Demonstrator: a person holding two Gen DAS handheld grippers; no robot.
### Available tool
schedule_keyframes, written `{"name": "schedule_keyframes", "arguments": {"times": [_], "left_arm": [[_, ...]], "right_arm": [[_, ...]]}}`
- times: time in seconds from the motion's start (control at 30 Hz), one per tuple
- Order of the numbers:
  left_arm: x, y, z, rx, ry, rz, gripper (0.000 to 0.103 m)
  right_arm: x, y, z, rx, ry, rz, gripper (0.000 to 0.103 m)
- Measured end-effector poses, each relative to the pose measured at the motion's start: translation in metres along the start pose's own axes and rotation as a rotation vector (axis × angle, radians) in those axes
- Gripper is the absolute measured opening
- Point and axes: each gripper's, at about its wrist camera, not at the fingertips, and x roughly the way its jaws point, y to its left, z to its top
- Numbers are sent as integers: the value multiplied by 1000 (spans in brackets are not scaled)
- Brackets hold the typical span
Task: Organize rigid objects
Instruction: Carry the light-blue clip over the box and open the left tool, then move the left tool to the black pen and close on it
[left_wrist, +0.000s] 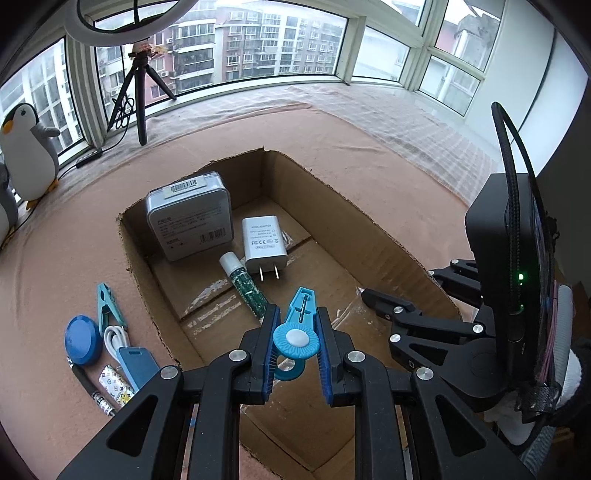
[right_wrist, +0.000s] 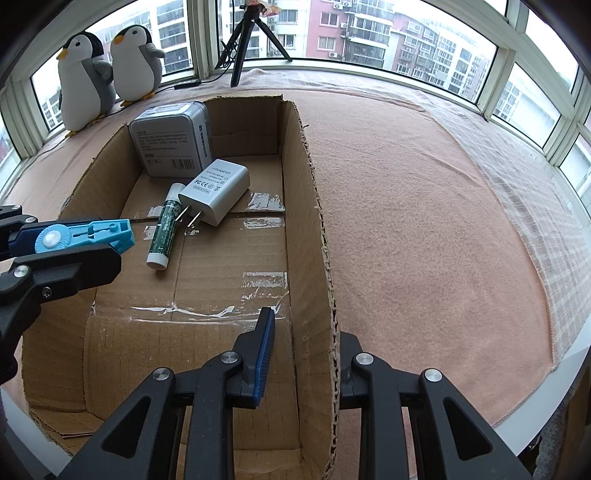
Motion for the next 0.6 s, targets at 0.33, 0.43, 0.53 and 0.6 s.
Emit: {"name": "schedule_keyframes", "arguments": {"times": [0.33,0.43,0.53,0.6], "left_arm": [[-3,0,0,-2,-9,-11,54],[-5,2,0,-10,-9,-16,54],[-10,4,-2,-15,-13,-19,54],[-15,6,-2,-25,-17,-21,54]], "right_arm": [[0,1,0,-1,-1,-2,23],[0,1,0,-2,-1,-2,23],[-1,1,1,-1,-1,-1,23],[-1,1,0,0,-1,-1,23]]}}
